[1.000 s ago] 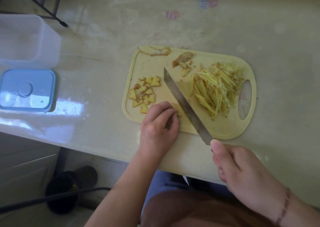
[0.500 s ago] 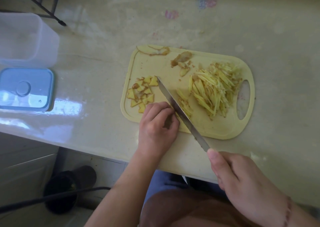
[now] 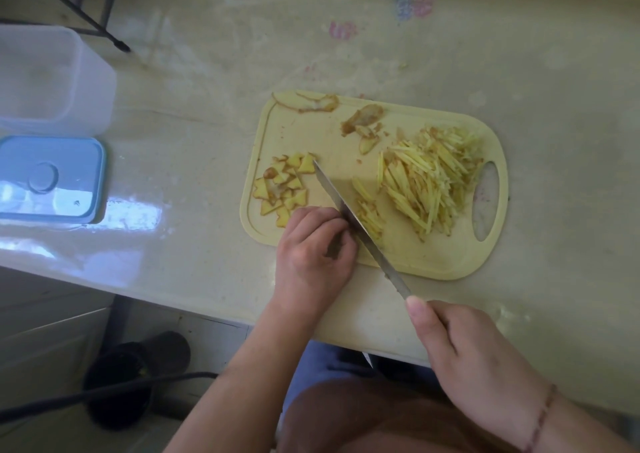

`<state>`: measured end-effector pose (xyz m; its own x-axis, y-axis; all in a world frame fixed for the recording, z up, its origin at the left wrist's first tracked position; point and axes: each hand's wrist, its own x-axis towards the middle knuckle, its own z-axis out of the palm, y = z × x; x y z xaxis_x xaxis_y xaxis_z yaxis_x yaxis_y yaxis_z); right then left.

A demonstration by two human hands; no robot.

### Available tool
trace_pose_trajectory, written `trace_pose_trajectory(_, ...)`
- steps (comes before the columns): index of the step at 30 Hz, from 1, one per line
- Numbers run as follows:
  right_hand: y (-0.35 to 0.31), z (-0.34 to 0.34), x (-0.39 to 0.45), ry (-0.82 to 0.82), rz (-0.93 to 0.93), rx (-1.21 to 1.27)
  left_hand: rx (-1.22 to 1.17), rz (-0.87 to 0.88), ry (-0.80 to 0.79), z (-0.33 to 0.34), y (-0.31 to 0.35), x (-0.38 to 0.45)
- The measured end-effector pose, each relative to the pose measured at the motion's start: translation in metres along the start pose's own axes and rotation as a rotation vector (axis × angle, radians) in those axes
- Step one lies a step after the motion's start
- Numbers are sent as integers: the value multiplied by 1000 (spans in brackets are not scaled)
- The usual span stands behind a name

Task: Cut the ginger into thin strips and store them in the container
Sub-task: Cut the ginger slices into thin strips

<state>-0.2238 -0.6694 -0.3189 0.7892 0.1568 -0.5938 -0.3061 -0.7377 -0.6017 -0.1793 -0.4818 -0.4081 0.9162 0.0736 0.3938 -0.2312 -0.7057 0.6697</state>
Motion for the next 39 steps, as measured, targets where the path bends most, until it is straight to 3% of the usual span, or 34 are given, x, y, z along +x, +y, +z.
trace_pose_trajectory(7, 3, -10, 6, -32, 33, 120, -30, -16, 27, -3, 1, -1)
trace_pose_trajectory(14, 15, -9, -14, -88, 21, 139, -135, -284, 197, -7, 1, 2)
trace_pose_trajectory(25, 20, -15, -9, -46, 38, 111, -104, -398, 60, -8, 8, 8)
trace_pose_trajectory(32, 0, -37, -10, -120, 215, 411, -150, -468, -19, -19, 11, 17)
trace_pose_trajectory(37, -10, -20, -19, -168, 146, 372, -378, -747, -47, -38, 6, 37)
trace_pose_trajectory(39, -7, -13, -20, -181, 158, 346, -411, -781, -100, -41, -1, 42)
